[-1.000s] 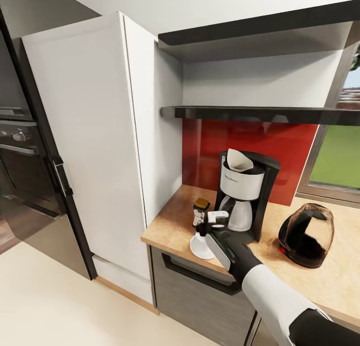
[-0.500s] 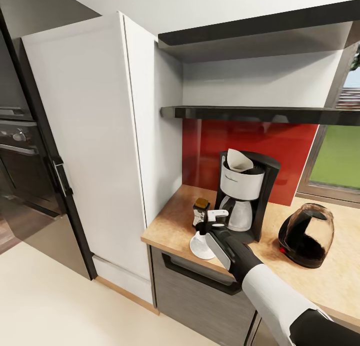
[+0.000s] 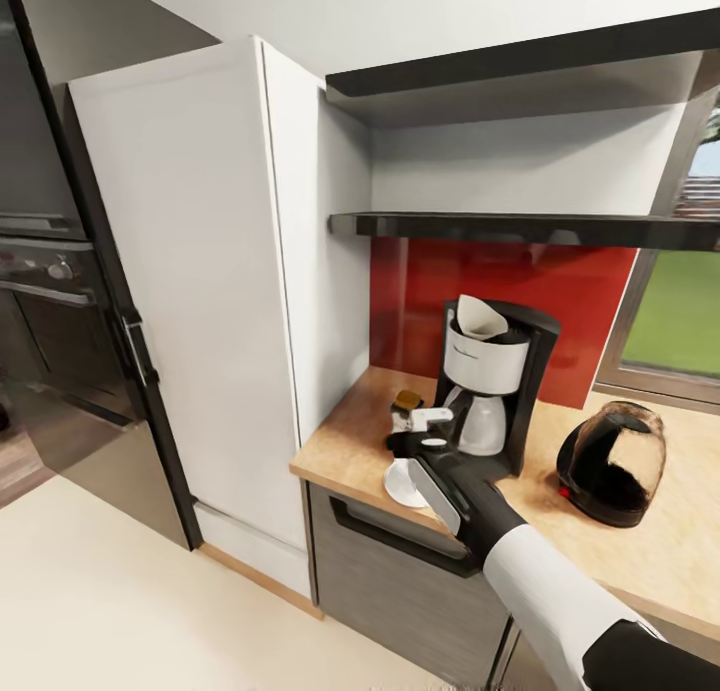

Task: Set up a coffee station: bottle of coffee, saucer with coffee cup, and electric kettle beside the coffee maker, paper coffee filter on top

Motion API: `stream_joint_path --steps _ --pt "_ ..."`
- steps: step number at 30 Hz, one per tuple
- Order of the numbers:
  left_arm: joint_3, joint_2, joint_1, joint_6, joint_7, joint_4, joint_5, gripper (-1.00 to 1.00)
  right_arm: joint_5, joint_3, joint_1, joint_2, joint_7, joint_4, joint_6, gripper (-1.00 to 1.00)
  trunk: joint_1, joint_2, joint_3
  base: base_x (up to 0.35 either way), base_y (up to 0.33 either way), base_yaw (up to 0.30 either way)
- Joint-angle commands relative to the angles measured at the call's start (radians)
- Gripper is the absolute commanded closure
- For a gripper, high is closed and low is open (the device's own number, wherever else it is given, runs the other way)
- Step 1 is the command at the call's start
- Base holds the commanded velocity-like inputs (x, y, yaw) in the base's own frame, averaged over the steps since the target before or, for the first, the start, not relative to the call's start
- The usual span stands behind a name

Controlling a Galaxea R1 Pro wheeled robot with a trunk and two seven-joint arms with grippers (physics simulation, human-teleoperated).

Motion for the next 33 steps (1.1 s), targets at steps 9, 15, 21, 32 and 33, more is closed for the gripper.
stream_joint_path --steps 9,15,21,32,33 --pt "-0.009 0.001 0.001 -0.001 0.006 -0.003 0.008 -1.0 -0.01 0.005 -0.001 -0.001 -0.009 -0.009 0.002 -1.0 0.0 -0.002 0.007 -0.326 0.0 0.192" --pt "-0.009 0.002 0.001 -0.001 0.006 -0.003 0.008 -1.0 -0.008 0.007 -0.001 -0.001 -0.009 -0.003 0.002 -1.0 0.0 -0.002 0.014 -0.335 0.0 0.2" --pt "-0.009 0.002 0.001 -0.002 0.006 -0.004 0.008 -1.0 -0.007 0.03 0.002 0.006 -0.003 0.054 -0.004 -1.0 0.0 -0.002 0.02 -0.336 0.0 0.2" --pt "-0.009 -0.002 -0.001 -0.006 0.006 -0.006 0.009 -1.0 -0.007 0.21 0.121 0.008 -0.002 0.155 -0.261 -1.0 0.0 -0.002 0.032 -0.178 0.0 0.182" --pt "-0.009 -0.002 -0.001 -0.007 0.005 -0.006 0.008 -1.0 -0.007 0.217 0.138 0.008 -0.002 0.178 -0.283 -1.0 0.0 -0.002 0.034 -0.009 0.0 0.102"
